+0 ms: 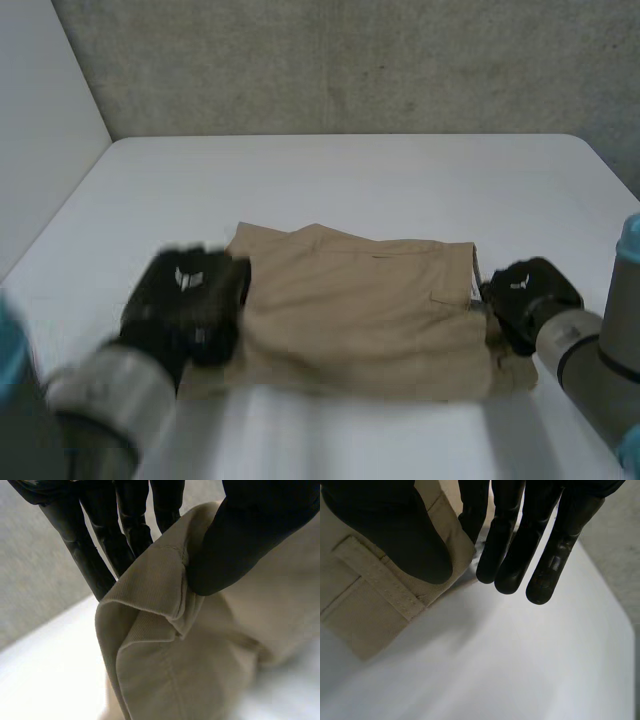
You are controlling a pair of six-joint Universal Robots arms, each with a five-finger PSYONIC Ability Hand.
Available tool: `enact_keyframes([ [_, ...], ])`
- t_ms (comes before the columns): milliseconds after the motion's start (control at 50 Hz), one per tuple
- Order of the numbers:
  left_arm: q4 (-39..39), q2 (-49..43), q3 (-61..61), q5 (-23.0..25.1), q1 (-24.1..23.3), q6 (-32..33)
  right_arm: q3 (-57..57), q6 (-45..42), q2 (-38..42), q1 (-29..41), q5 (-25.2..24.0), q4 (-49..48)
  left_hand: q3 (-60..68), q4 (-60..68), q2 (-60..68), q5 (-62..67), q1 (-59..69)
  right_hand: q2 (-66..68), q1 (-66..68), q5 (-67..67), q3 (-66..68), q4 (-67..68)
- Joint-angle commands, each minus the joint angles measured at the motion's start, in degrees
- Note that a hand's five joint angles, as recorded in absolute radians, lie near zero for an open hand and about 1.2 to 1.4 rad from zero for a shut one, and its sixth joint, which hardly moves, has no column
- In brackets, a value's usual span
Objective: Fold the shorts.
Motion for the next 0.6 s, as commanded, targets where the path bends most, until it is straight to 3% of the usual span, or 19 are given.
enact_keyframes([
  [20,0.6,-17.3,16.1,10.0,8.1,4.4,-9.1,0.3,4.3,0.3,0.2,-0.4,12.2,11.5,11.5,13.9,15.3,12.4,23.8,12.5,11.9,11.7],
  [200,0.5,-40.3,41.2,6.9,11.7,7.7,-23.6,0.4,16.6,1.2,0.5,-3.8,12.2,11.5,11.5,13.9,15.3,12.4,23.8,12.5,11.9,11.7],
  [320,2.1,-53.5,55.6,7.1,12.9,12.8,-32.8,-0.7,25.8,1.2,4.0,-12.1,12.2,11.5,11.5,13.9,15.3,12.4,23.8,12.5,11.9,11.7],
  [440,3.1,-60.9,62.6,7.2,13.5,14.9,-39.7,-6.8,34.8,1.5,4.6,-15.8,12.2,11.5,11.5,13.9,15.3,12.4,23.8,12.5,11.9,11.7],
  [580,5.7,-62.1,62.2,8.1,13.5,14.9,-42.2,-10.7,39.2,2.5,4.4,-16.6,11.9,11.2,11.2,13.6,14.9,12.4,23.8,12.5,11.9,11.7],
  [600,6.3,-62.0,61.8,8.1,13.5,14.9,-42.3,-10.7,39.2,2.5,4.2,-16.8,3.9,3.2,3.2,5.6,6.9,12.4,23.8,12.5,11.9,11.7],
])
